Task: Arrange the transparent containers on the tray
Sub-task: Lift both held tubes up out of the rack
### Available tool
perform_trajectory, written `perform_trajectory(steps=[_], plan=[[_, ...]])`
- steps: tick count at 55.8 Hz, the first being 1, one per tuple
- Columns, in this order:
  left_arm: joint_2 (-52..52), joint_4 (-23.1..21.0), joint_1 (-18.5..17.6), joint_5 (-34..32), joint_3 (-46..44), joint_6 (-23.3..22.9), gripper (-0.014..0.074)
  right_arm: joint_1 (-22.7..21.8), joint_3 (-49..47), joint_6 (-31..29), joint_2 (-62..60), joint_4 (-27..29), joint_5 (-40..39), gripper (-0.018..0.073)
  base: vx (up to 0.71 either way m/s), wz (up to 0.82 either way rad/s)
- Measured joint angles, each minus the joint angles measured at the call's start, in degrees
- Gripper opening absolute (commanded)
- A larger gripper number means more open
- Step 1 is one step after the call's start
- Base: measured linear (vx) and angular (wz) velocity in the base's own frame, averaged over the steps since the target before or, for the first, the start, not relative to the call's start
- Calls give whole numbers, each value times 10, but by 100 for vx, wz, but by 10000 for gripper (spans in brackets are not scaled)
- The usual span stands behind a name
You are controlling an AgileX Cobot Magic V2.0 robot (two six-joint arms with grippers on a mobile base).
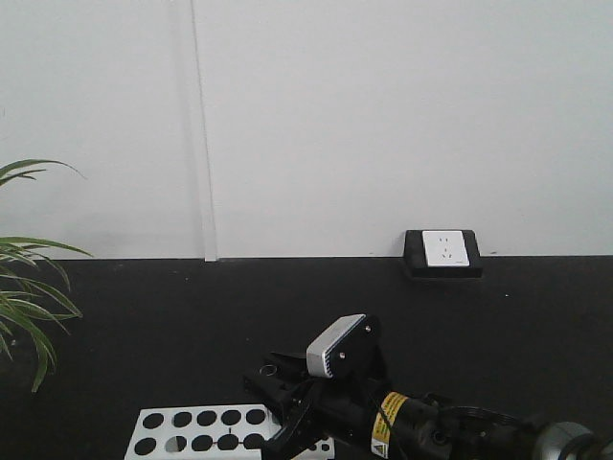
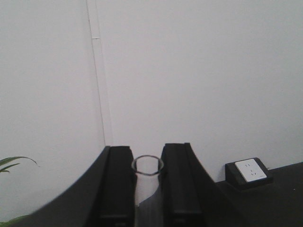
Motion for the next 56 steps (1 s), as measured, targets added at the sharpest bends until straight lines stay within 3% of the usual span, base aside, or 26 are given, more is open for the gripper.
perform_trajectory(steps=[11,23,41,56], plan=[[0,0,0,1,0,0,-6,0,1,13,-36,-4,11,-13,0,0],[0,-1,0,29,0,0,-6,0,1,25,-163,-5,73,-13,0,0],[0,-4,-2,80,0,0,-6,0,1,106,-399,-4,298,-13,0,0],[0,-4,-59,87,53,0,-6,0,4,134,-511,-31,499,-13,0,0]])
